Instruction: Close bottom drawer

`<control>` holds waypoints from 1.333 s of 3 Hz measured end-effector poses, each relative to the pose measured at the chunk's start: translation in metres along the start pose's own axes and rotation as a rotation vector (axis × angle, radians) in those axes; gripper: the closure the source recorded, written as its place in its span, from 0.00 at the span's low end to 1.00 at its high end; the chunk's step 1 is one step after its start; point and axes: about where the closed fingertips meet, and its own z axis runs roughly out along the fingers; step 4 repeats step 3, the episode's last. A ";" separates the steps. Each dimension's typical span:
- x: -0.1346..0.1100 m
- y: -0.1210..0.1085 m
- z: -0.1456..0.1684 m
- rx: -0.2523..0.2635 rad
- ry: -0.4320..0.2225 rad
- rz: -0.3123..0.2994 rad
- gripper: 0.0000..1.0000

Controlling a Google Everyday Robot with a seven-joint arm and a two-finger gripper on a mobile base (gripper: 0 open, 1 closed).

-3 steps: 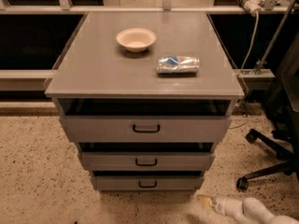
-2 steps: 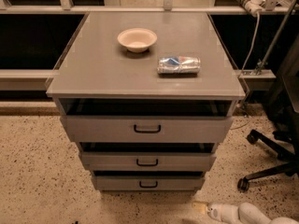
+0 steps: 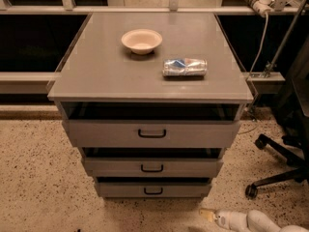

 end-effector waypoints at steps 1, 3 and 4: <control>0.000 0.000 0.000 0.000 0.000 0.000 0.12; 0.000 0.000 0.000 0.000 0.000 0.000 0.00; 0.000 0.000 0.000 0.000 0.000 0.000 0.00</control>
Offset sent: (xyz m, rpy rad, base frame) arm 0.0000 0.0000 0.0000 0.0000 0.0000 0.0000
